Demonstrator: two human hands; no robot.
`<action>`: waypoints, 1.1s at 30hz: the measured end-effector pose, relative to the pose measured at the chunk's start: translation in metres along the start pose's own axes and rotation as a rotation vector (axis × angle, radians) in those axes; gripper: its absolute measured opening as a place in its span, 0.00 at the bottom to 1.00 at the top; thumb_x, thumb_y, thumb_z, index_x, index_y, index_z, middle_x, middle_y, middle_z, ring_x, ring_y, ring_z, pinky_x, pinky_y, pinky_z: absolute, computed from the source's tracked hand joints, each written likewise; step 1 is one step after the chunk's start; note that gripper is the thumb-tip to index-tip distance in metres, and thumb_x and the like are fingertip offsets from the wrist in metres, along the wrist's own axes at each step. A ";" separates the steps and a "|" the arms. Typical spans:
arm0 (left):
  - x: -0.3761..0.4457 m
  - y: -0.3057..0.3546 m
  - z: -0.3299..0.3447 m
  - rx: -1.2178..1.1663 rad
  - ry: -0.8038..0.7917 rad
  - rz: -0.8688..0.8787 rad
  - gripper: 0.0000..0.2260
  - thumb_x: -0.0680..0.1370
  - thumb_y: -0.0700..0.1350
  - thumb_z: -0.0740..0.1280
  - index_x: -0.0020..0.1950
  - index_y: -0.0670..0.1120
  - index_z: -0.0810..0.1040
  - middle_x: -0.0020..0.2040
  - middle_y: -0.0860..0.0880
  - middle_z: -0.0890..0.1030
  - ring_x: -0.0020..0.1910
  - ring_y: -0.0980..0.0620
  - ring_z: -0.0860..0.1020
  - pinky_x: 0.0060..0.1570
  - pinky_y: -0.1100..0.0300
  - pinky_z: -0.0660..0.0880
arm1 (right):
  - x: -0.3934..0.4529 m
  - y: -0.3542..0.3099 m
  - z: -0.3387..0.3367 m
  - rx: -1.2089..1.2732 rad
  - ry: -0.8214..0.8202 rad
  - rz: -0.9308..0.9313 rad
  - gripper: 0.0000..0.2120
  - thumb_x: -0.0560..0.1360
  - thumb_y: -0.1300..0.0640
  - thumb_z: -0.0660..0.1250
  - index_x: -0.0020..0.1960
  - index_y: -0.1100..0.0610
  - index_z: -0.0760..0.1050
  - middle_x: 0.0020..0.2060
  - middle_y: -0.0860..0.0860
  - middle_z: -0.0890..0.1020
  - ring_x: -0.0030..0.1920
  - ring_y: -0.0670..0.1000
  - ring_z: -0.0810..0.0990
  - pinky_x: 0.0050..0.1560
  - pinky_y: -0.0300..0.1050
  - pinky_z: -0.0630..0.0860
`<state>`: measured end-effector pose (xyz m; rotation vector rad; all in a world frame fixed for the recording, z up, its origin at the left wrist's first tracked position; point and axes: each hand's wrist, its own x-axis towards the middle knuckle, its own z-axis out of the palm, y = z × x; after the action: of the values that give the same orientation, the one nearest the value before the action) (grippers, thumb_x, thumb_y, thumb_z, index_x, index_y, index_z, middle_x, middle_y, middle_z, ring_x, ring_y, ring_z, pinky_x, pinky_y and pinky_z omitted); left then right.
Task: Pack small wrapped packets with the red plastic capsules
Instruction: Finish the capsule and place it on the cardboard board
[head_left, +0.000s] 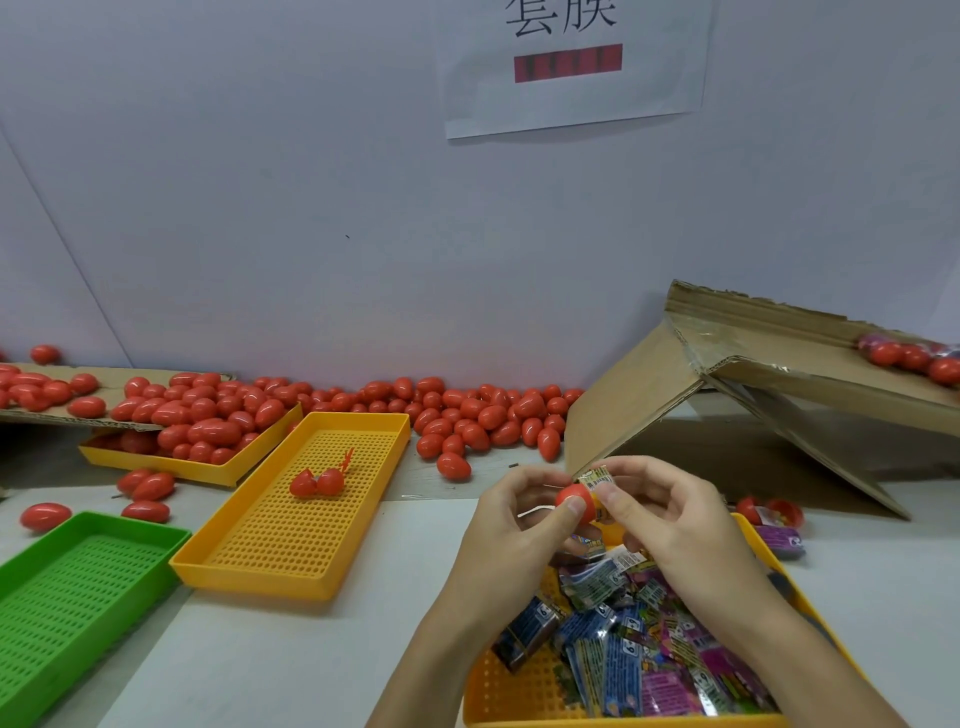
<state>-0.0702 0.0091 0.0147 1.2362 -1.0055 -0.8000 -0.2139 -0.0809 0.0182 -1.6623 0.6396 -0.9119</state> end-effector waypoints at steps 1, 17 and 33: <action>0.000 0.001 0.000 0.004 -0.008 -0.003 0.08 0.79 0.42 0.70 0.58 0.46 0.78 0.50 0.47 0.85 0.44 0.47 0.85 0.42 0.61 0.80 | 0.001 0.001 0.000 0.009 0.003 0.003 0.17 0.69 0.44 0.70 0.55 0.50 0.82 0.47 0.48 0.86 0.49 0.46 0.84 0.43 0.36 0.77; -0.002 0.005 -0.002 0.061 -0.034 -0.019 0.09 0.79 0.44 0.70 0.59 0.47 0.77 0.49 0.46 0.86 0.40 0.51 0.84 0.44 0.60 0.81 | -0.002 -0.001 -0.002 0.054 -0.021 -0.005 0.17 0.69 0.47 0.71 0.56 0.49 0.82 0.50 0.47 0.86 0.53 0.45 0.84 0.48 0.40 0.77; -0.002 0.004 -0.004 0.117 -0.041 -0.006 0.11 0.78 0.43 0.72 0.59 0.48 0.77 0.49 0.50 0.86 0.47 0.49 0.85 0.42 0.61 0.80 | -0.002 -0.006 -0.008 -0.033 -0.102 -0.050 0.13 0.69 0.48 0.71 0.54 0.42 0.83 0.51 0.45 0.86 0.55 0.45 0.82 0.53 0.44 0.79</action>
<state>-0.0678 0.0134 0.0182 1.3276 -1.0949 -0.7831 -0.2217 -0.0822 0.0241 -1.7497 0.5487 -0.8499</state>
